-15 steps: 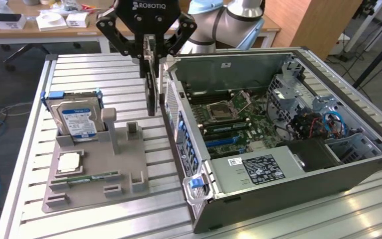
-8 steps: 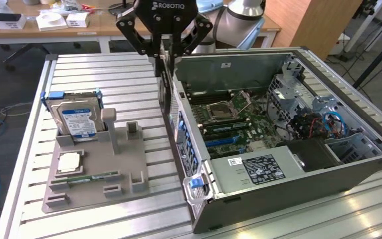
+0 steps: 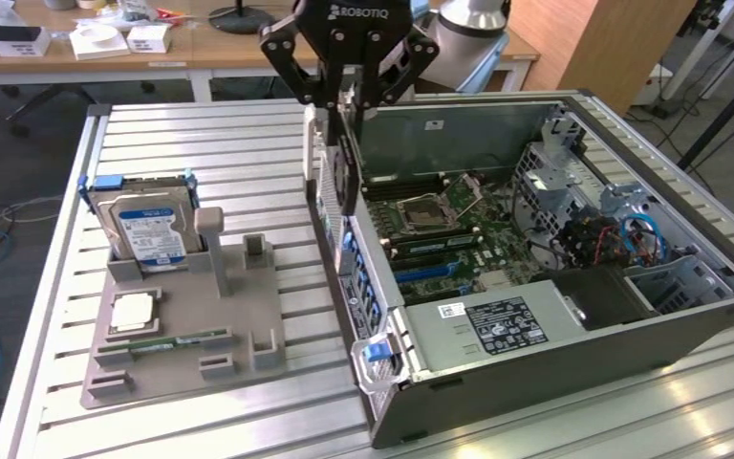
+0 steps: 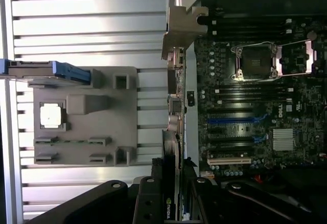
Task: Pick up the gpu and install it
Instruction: 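Pick up the gpu and move the gpu toward the slot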
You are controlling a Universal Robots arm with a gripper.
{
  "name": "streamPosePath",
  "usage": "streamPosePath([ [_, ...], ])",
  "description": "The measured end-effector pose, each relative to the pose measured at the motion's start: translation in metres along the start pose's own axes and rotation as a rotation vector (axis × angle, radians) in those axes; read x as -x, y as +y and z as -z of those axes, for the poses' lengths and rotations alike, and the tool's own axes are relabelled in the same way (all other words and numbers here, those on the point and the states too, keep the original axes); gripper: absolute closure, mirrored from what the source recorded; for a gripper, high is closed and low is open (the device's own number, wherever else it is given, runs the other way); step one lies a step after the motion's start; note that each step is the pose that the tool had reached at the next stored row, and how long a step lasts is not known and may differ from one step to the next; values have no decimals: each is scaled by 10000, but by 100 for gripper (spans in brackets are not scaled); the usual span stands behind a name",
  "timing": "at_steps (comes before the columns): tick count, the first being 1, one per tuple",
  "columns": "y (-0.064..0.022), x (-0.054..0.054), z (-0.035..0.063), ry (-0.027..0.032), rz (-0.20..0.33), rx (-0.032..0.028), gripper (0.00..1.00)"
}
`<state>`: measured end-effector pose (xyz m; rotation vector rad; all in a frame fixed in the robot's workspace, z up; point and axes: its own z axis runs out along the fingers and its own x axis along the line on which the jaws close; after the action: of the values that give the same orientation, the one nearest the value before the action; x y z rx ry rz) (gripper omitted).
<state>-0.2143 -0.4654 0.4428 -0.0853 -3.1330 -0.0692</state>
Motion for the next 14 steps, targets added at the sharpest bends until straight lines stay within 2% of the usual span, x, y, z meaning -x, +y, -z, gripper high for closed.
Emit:
streamPosePath([
  [14, 26, 455, 3, -1, -32, 0, 74],
])
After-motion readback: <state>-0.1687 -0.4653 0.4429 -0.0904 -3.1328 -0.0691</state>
